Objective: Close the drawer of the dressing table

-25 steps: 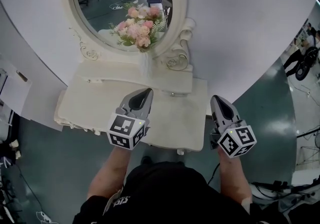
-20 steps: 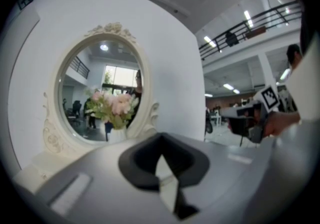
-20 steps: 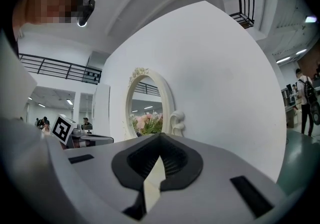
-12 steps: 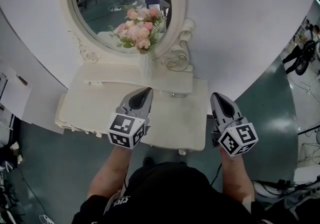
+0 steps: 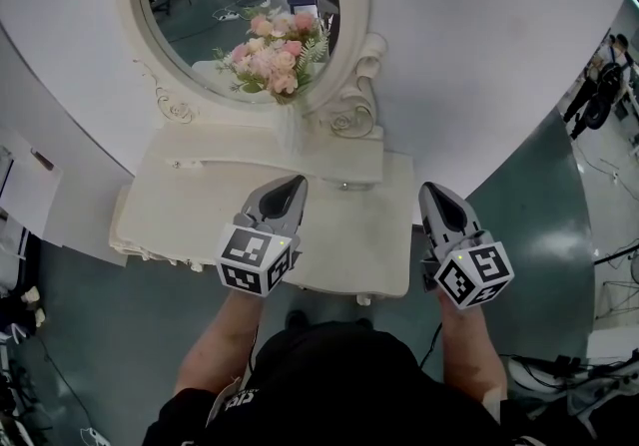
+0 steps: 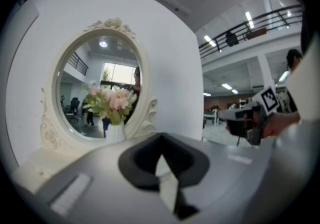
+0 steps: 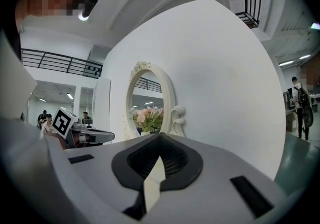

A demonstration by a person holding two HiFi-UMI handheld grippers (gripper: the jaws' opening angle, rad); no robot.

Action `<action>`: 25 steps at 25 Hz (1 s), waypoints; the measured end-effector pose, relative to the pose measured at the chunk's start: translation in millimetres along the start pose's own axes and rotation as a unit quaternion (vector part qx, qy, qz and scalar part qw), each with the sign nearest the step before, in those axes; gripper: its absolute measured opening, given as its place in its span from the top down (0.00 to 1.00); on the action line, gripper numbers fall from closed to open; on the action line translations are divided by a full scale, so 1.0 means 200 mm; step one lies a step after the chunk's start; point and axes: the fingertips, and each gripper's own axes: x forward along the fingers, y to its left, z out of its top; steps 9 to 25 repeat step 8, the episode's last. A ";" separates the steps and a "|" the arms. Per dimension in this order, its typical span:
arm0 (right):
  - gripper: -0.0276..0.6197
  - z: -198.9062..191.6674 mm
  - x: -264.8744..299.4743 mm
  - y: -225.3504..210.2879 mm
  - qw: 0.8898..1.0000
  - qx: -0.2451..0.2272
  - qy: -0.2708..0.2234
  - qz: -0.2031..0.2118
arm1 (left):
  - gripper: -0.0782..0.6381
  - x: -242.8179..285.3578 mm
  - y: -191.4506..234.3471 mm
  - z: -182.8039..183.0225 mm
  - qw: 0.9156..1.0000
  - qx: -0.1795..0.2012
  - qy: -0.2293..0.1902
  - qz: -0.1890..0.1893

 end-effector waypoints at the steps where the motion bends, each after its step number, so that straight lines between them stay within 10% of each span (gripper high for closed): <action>1: 0.97 0.00 0.00 0.00 1.000 0.000 0.000 0.001 | 0.88 0.00 0.00 0.00 1.000 -0.001 0.000 0.000; 25: 0.97 -0.03 0.01 0.02 1.000 0.005 0.002 0.006 | 0.88 -0.01 -0.02 -0.04 1.000 -0.006 0.005 -0.001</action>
